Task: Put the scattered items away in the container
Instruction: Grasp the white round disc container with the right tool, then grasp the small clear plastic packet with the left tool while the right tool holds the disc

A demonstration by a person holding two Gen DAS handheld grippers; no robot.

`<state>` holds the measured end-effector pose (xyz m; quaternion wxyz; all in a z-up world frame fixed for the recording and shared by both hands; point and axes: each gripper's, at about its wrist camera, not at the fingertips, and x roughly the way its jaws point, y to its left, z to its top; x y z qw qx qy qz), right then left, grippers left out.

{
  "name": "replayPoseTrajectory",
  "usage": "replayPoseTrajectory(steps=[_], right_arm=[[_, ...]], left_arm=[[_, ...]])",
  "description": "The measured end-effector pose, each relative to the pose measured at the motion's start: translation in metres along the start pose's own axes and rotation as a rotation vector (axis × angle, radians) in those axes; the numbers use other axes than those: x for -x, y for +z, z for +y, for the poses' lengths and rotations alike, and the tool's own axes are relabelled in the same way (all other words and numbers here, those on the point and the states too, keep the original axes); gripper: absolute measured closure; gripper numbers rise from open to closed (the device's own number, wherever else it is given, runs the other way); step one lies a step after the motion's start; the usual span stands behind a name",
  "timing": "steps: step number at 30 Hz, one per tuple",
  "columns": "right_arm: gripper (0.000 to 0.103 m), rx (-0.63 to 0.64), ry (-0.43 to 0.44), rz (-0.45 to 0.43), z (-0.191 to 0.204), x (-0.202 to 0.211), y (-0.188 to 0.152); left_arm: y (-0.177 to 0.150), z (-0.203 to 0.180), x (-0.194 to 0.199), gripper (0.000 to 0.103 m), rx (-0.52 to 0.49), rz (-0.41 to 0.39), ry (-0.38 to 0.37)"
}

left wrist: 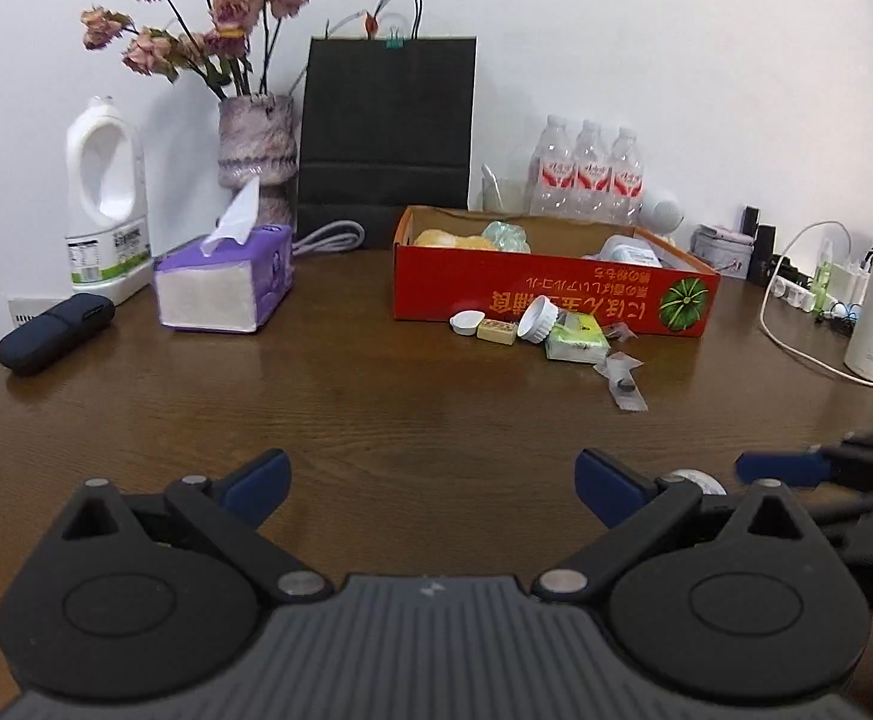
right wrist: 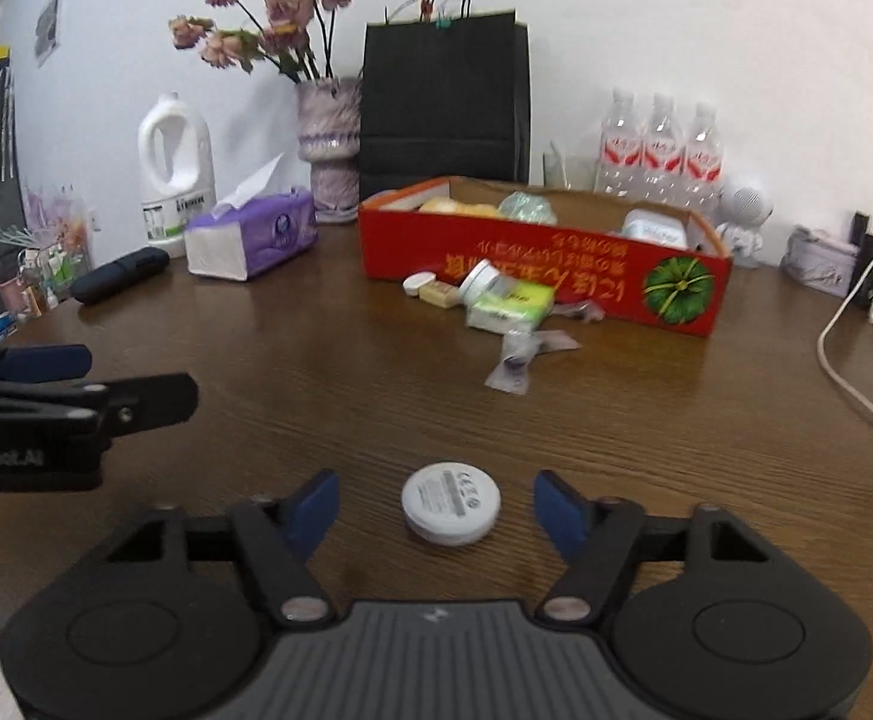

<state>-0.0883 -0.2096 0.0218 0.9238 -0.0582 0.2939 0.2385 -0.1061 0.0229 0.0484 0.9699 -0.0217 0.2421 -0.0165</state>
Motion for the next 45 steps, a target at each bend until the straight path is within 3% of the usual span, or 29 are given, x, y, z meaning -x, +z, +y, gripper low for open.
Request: replayPoseTrajectory(steps=[5, 9, 13, 17, 19, 23, 37, 45], right_arm=[[0.065, -0.011, 0.003, 0.038, -0.005, -0.013, -0.002], [0.065, -0.076, -0.053, 0.031, -0.03, -0.012, -0.001], [0.065, -0.133, -0.123, 0.031, -0.063, -0.008, -0.003], [0.065, -0.181, -0.125, 0.019, -0.087, -0.004, -0.006], [0.065, -0.178, -0.115, 0.019, -0.089, -0.004, -0.006], [0.065, -0.16, -0.084, 0.017, -0.086, -0.009, -0.003], [0.065, -0.131, -0.01, 0.007, -0.051, -0.004, -0.003], [0.065, -0.149, -0.017, -0.011, -0.03, 0.013, -0.009]], left_arm=[[0.022, -0.018, -0.033, 0.006, -0.023, 0.008, -0.085], [0.044, -0.045, -0.079, 0.034, -0.025, 0.074, -0.159], [0.055, -0.08, -0.116, 0.037, -0.023, 0.154, -0.252], [0.051, -0.1, -0.137, 0.048, -0.048, 0.21, -0.233], [0.048, -0.1, -0.142, 0.075, -0.048, 0.229, -0.214], [0.046, -0.094, -0.139, 0.097, -0.035, 0.238, -0.215], [0.019, -0.048, -0.043, 0.1, 0.007, 0.15, -0.177], [0.016, -0.039, -0.036, 0.096, 0.002, 0.146, -0.216]])
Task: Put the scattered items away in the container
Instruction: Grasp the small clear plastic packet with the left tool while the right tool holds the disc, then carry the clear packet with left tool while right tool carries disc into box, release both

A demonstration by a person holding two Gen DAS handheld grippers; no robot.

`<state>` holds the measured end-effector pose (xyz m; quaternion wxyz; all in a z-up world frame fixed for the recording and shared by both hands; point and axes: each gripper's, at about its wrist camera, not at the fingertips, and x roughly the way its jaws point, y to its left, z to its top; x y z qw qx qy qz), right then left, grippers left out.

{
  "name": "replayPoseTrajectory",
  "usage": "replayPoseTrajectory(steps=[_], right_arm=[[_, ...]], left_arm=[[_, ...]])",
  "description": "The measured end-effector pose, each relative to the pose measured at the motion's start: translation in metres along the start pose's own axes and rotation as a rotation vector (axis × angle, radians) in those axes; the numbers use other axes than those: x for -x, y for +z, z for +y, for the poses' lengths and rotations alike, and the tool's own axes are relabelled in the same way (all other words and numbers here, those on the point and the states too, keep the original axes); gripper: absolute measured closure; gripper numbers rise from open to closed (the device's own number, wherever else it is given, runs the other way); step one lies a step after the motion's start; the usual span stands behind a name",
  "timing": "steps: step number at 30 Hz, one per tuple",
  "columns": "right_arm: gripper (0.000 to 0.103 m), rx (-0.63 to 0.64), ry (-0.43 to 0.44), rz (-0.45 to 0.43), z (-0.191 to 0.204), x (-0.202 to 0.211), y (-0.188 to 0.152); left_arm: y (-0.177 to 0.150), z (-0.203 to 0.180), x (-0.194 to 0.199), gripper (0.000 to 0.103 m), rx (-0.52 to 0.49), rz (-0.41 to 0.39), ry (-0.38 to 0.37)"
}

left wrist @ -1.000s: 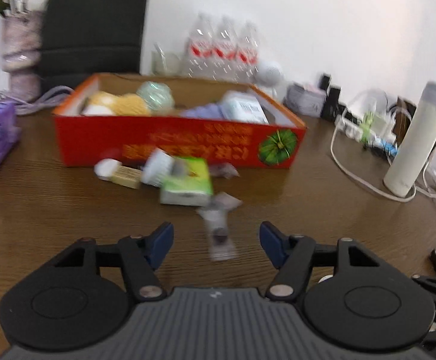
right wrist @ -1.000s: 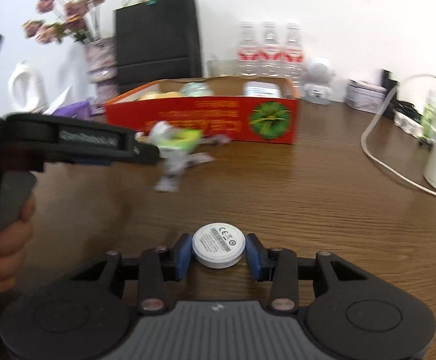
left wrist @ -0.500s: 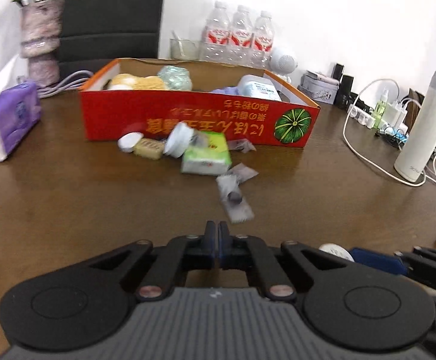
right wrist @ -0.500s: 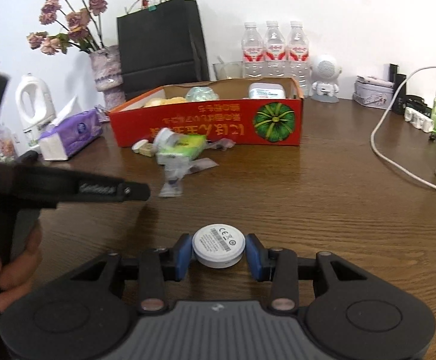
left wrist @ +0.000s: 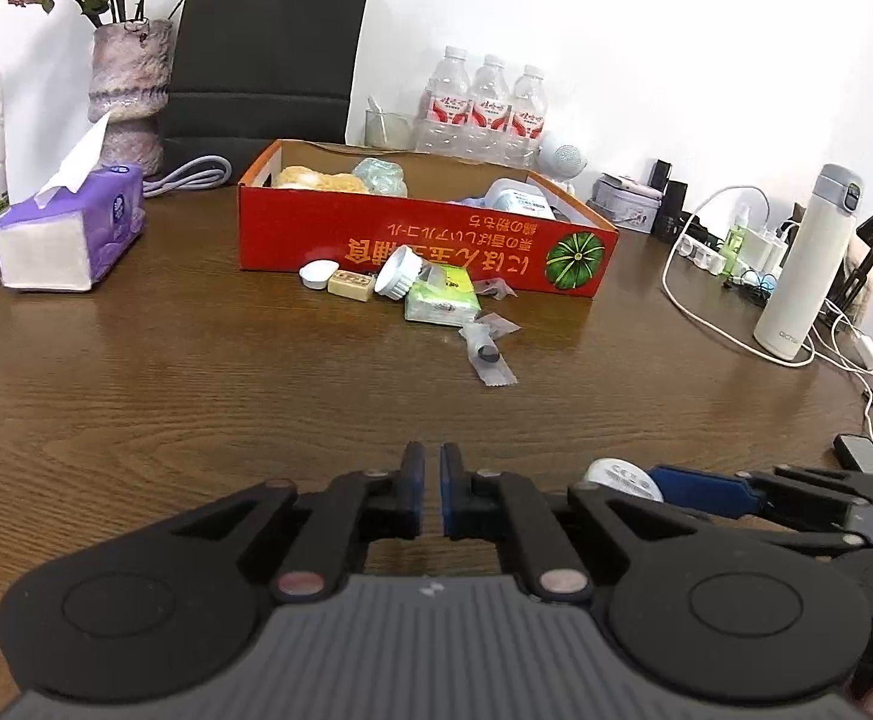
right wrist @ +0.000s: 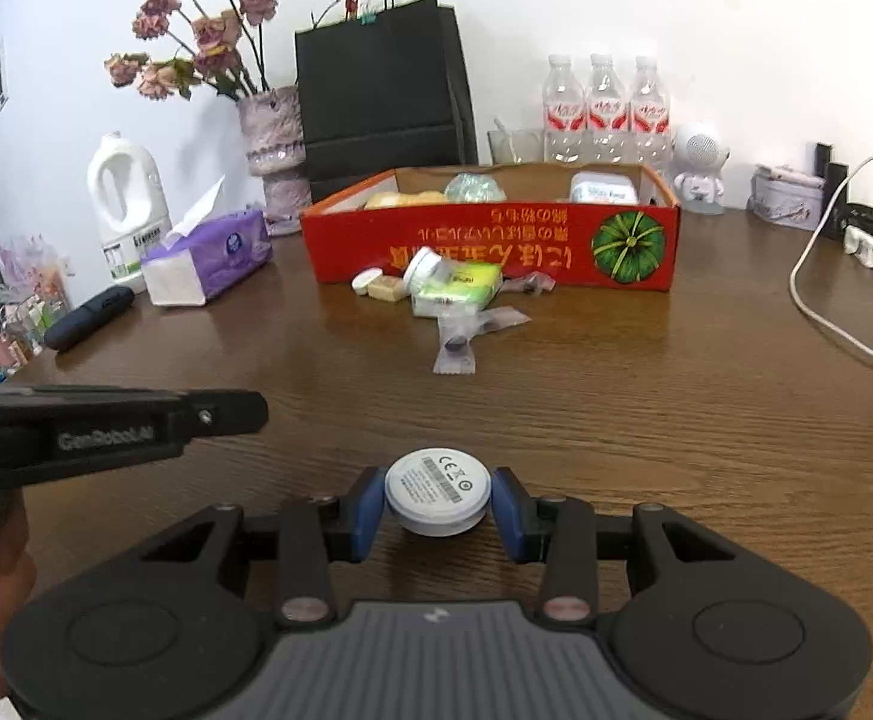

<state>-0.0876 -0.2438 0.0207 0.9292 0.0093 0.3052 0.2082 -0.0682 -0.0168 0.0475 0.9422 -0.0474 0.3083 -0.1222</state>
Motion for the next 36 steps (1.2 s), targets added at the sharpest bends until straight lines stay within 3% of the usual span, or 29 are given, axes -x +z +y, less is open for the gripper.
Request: replayPoseTrajectory(steps=[2, 3, 4, 8, 11, 14, 16, 23, 36], right_arm=[[0.065, -0.032, -0.016, 0.015, -0.003, 0.003, -0.002], [0.065, -0.051, -0.014, 0.021, -0.007, 0.003, -0.003], [0.065, -0.063, -0.011, 0.021, -0.01, 0.003, -0.004], [0.065, -0.071, -0.052, 0.003, -0.016, 0.0, -0.003], [0.065, -0.057, -0.073, -0.012, -0.021, 0.001, -0.002], [0.065, -0.041, -0.091, -0.016, -0.027, 0.006, -0.002], [0.065, -0.035, -0.101, -0.03, -0.032, 0.009, -0.002], [0.065, -0.042, -0.113, -0.027, -0.046, -0.003, 0.001], [0.065, -0.005, -0.041, -0.038, -0.026, -0.016, 0.007]], left_arm=[[0.004, -0.001, -0.007, 0.089, -0.022, 0.005, -0.014], [0.009, -0.002, -0.012, 0.075, -0.03, -0.001, -0.017], [0.015, -0.004, -0.018, 0.054, -0.042, -0.005, -0.025], [0.045, -0.02, -0.055, 0.041, -0.072, -0.02, -0.042], [0.056, -0.033, -0.093, 0.048, -0.077, 0.033, -0.04], [0.054, -0.034, -0.114, 0.065, -0.047, 0.085, -0.056], [0.051, -0.034, -0.119, 0.084, -0.053, 0.072, -0.028], [0.043, -0.022, -0.11, 0.088, -0.03, 0.048, -0.036], [0.02, 0.004, -0.027, 0.088, 0.06, -0.043, 0.0]])
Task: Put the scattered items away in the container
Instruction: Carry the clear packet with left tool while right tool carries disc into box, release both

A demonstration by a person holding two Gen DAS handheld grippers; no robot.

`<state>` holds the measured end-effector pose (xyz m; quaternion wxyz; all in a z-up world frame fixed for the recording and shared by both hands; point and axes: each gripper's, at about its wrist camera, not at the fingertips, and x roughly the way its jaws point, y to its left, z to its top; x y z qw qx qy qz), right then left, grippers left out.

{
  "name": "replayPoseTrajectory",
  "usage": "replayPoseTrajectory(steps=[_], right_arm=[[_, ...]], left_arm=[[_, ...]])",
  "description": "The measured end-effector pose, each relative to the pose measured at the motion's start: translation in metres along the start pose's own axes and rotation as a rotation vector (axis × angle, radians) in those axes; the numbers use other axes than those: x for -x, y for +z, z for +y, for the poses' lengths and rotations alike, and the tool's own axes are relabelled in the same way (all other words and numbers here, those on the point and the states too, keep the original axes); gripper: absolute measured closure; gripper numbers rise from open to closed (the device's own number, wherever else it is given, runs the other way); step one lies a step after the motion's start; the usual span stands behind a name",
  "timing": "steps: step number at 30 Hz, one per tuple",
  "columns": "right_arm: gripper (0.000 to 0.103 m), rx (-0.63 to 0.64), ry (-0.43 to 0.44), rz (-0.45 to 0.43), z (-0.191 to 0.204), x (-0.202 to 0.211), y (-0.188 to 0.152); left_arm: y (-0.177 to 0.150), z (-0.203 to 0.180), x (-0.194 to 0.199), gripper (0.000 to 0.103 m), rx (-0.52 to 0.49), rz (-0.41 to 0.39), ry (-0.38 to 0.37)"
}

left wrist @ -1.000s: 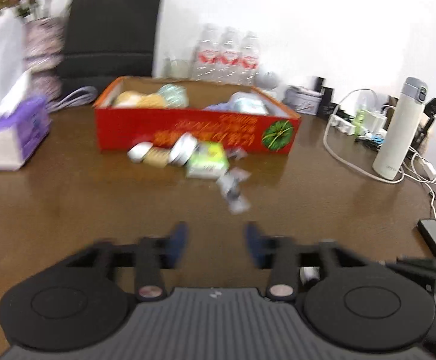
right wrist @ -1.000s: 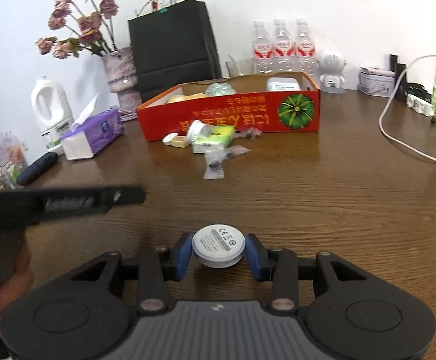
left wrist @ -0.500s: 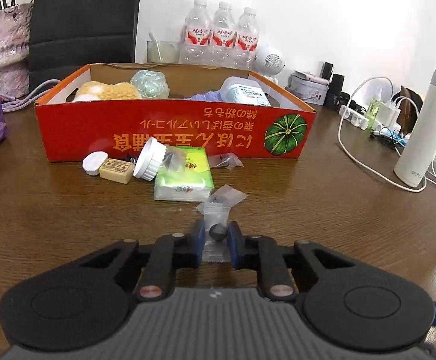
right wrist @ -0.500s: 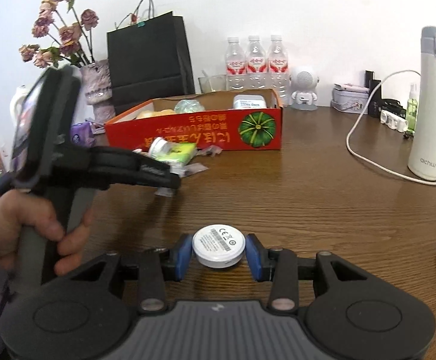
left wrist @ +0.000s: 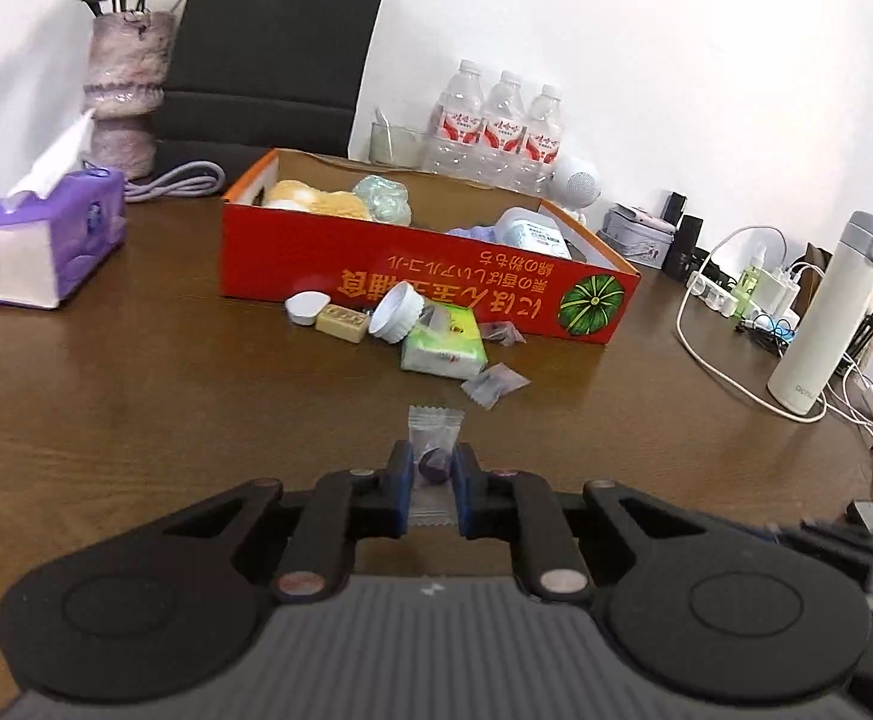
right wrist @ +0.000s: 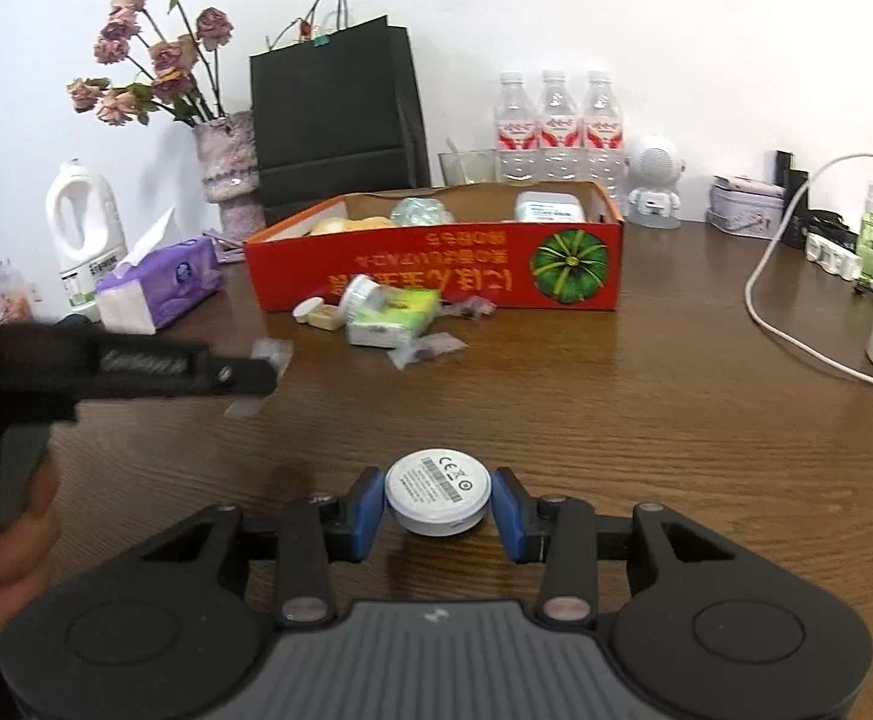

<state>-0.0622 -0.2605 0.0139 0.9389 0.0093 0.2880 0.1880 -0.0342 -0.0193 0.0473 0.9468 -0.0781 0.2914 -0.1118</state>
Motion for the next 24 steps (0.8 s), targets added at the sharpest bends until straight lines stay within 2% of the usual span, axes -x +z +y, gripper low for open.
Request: replayPoseTrajectory(steps=[8, 12, 15, 19, 22, 24], right_arm=[[0.065, -0.02, 0.025, 0.018, 0.006, -0.013, 0.014], [0.065, -0.005, 0.03, -0.016, 0.01, -0.009, 0.027], [0.065, 0.012, 0.033, -0.075, 0.01, -0.006, 0.054], [0.065, 0.026, 0.02, -0.176, 0.003, -0.017, 0.111], [0.065, 0.006, 0.011, -0.224, -0.01, -0.039, 0.171], [0.065, -0.017, 0.016, -0.205, -0.022, -0.061, 0.212]], left_arm=[[0.001, 0.002, 0.012, 0.089, -0.002, -0.058, 0.005], [0.024, 0.006, 0.013, 0.089, 0.0, -0.101, -0.029], [0.061, 0.011, 0.003, 0.089, 0.005, -0.14, -0.103], [0.125, 0.008, -0.033, 0.09, -0.014, -0.162, -0.129], [0.181, 0.011, -0.069, 0.09, 0.013, -0.122, -0.168], [0.215, 0.016, -0.105, 0.09, 0.041, -0.059, -0.191]])
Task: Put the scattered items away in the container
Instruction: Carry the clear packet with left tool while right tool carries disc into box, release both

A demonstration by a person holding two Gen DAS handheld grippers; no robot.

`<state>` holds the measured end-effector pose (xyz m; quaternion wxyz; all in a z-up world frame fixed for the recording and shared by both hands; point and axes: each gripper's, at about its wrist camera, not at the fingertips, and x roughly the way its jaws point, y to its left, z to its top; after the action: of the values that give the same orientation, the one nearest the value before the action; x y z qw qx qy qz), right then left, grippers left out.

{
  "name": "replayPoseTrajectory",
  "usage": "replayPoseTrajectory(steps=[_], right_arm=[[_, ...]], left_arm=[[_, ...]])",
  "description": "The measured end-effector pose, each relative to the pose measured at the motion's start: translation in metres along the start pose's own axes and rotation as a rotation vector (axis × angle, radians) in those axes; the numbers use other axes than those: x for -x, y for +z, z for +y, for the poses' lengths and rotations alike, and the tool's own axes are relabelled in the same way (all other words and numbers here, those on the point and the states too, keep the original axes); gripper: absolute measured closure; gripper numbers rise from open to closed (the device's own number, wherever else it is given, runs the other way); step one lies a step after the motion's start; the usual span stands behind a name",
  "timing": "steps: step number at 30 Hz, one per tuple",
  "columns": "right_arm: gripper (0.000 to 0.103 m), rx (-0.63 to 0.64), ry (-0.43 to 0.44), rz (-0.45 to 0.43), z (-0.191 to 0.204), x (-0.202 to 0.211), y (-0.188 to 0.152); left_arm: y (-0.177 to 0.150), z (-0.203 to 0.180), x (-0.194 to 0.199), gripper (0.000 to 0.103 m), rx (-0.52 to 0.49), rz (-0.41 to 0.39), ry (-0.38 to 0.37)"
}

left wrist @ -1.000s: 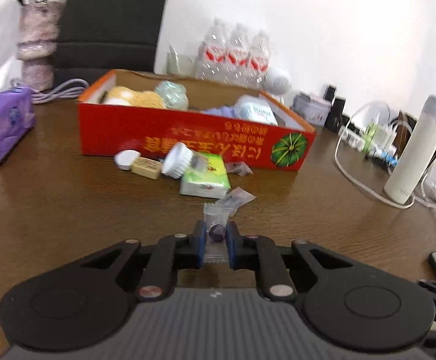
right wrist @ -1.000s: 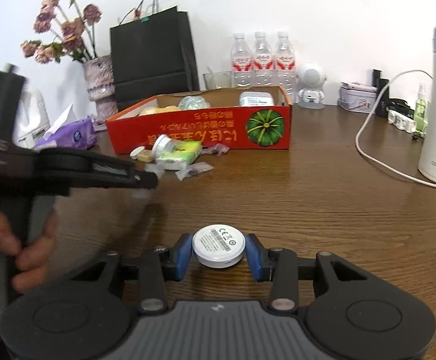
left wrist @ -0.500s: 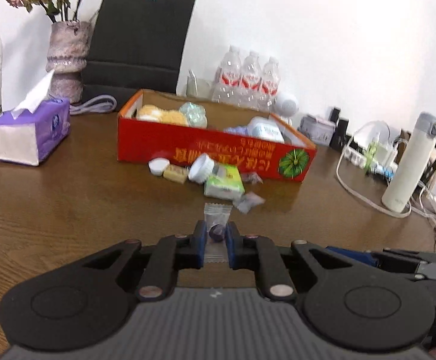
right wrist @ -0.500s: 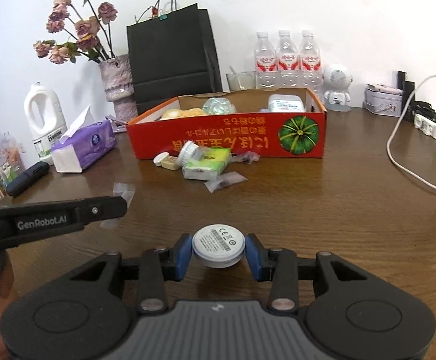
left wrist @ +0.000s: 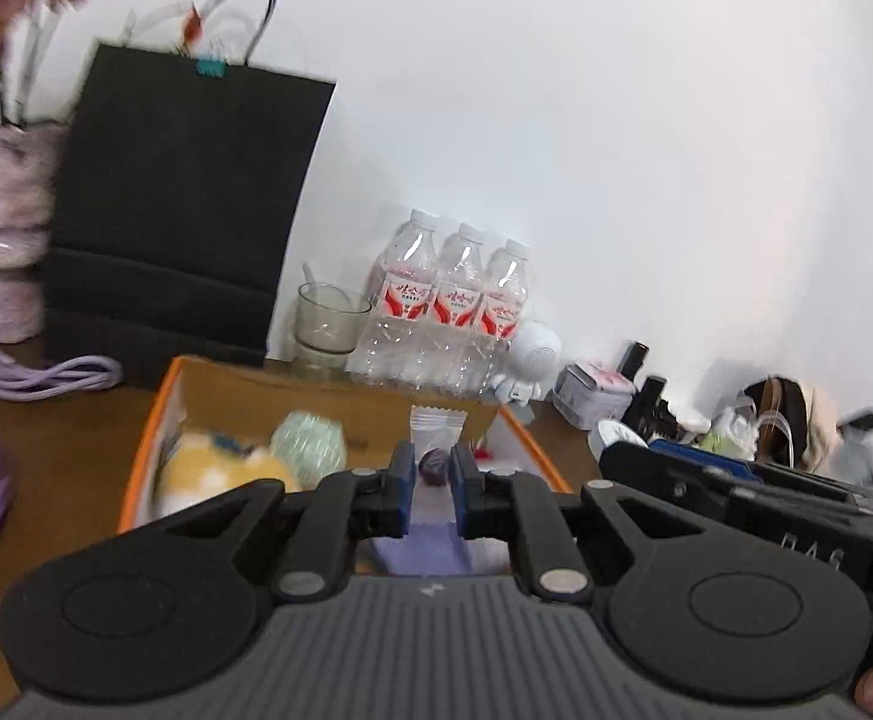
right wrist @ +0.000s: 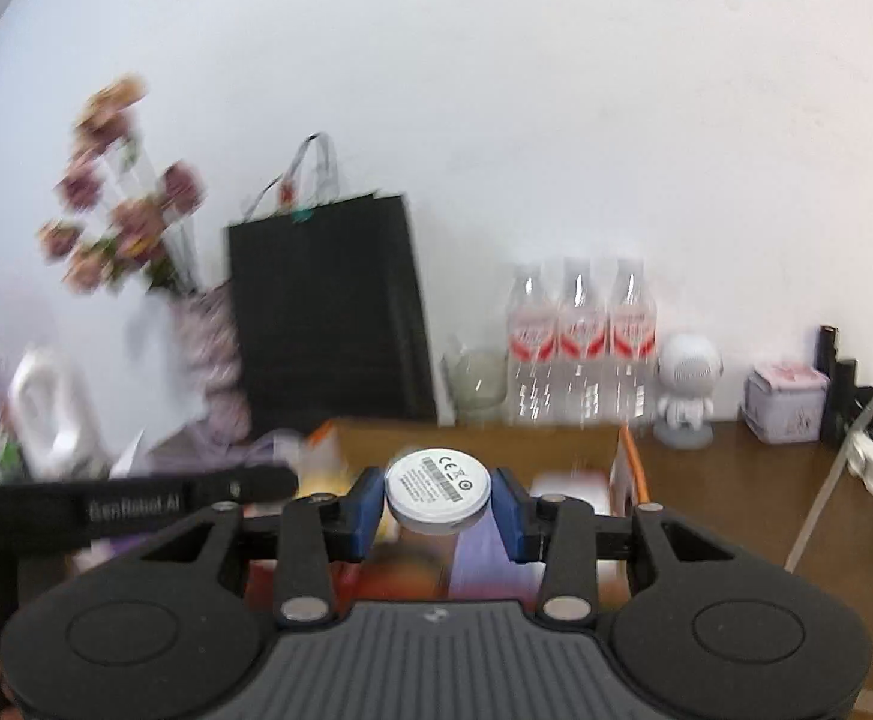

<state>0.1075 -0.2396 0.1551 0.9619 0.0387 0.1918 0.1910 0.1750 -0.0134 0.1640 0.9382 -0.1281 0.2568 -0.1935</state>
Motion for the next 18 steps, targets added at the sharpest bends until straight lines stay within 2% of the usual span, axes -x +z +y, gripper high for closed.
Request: replayPoseTrajectory(steps=[4, 7, 9, 12, 15, 17, 18], right_arm=[[0.065, -0.01, 0.004, 0.143, -0.025, -0.085, 0.053], [0.065, -0.066, 0.007, 0.319, -0.048, -0.162, 0.063], [0.065, -0.118, 0.02, 0.438, -0.061, -0.21, 0.058], [0.065, -0.146, -0.016, 0.552, -0.071, -0.262, 0.045], [0.065, -0.125, -0.033, 0.646, -0.07, -0.296, 0.03], [0.064, -0.096, -0.054, 0.673, -0.066, -0.308, 0.023], [0.06, -0.088, -0.059, 0.677, -0.066, -0.311, 0.02]], left_arm=[[0.034, 0.023, -0.08, 0.09, 0.04, 0.166, 0.03], [0.026, 0.038, -0.138, 0.09, 0.066, 0.331, 0.08], [0.013, 0.041, -0.162, 0.089, 0.05, 0.402, 0.112], [0.001, 0.048, -0.185, 0.088, 0.051, 0.43, 0.156], [-0.002, 0.059, -0.197, 0.078, 0.086, 0.451, 0.16], [0.0, 0.061, -0.196, 0.067, 0.092, 0.435, 0.155], [0.003, 0.061, -0.193, 0.054, 0.1, 0.425, 0.147]])
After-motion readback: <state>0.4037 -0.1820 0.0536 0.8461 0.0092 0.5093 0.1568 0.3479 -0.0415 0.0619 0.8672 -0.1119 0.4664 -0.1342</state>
